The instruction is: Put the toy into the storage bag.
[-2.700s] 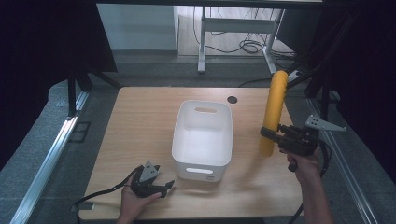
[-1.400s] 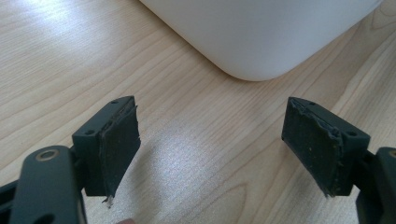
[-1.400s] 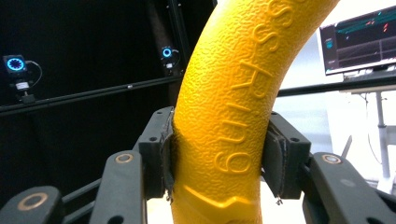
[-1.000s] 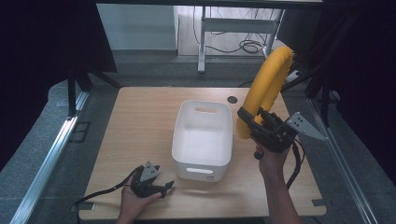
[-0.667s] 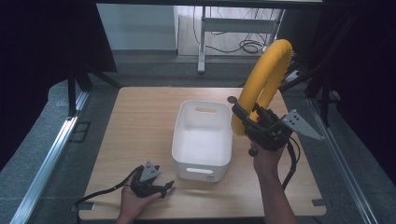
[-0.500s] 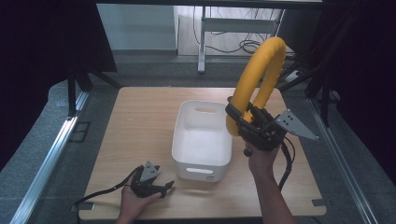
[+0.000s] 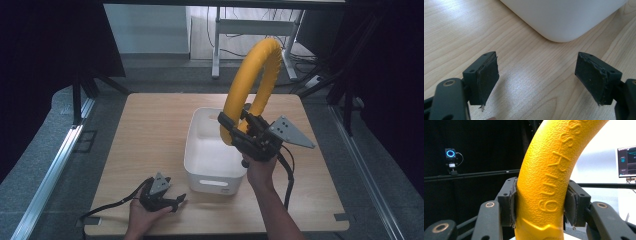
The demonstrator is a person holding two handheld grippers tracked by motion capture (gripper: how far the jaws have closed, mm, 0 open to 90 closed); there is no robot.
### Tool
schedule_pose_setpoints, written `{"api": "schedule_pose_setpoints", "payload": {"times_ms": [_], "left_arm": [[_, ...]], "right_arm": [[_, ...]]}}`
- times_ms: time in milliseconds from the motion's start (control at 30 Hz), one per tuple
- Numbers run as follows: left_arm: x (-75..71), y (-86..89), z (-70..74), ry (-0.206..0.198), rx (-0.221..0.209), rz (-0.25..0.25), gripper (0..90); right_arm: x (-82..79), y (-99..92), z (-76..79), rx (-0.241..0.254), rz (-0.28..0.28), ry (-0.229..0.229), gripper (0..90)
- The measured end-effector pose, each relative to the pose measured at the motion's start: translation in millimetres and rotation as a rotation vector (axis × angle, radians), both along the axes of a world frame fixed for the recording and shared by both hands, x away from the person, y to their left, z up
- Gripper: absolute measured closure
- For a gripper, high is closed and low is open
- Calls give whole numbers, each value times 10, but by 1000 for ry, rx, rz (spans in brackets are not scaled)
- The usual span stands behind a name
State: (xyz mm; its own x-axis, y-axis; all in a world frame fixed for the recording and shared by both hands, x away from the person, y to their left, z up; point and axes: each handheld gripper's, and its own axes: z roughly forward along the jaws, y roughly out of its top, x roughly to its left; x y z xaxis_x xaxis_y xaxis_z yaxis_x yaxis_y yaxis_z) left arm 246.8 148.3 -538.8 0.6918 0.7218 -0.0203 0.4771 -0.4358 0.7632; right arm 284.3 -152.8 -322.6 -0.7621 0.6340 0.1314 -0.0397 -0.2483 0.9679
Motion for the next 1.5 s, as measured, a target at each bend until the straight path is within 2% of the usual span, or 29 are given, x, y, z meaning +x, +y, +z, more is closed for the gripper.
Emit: {"api": "schedule_pose_setpoints", "payload": {"times_ms": [867,1233,1267,1500], "left_arm": [[7,-4,-13,5,6,-5,191],[6,-7,-16,4,4,-2,192],[6,-7,-16,4,4,-2,192],[7,-7,-16,6,5,-2,192]], "right_arm": [[9,360,-190,1,30,39,493],[-26,444,-320,22,35,66,492],[-26,464,-331,36,29,65,492],[-56,556,-413,34,35,78,491]]}}
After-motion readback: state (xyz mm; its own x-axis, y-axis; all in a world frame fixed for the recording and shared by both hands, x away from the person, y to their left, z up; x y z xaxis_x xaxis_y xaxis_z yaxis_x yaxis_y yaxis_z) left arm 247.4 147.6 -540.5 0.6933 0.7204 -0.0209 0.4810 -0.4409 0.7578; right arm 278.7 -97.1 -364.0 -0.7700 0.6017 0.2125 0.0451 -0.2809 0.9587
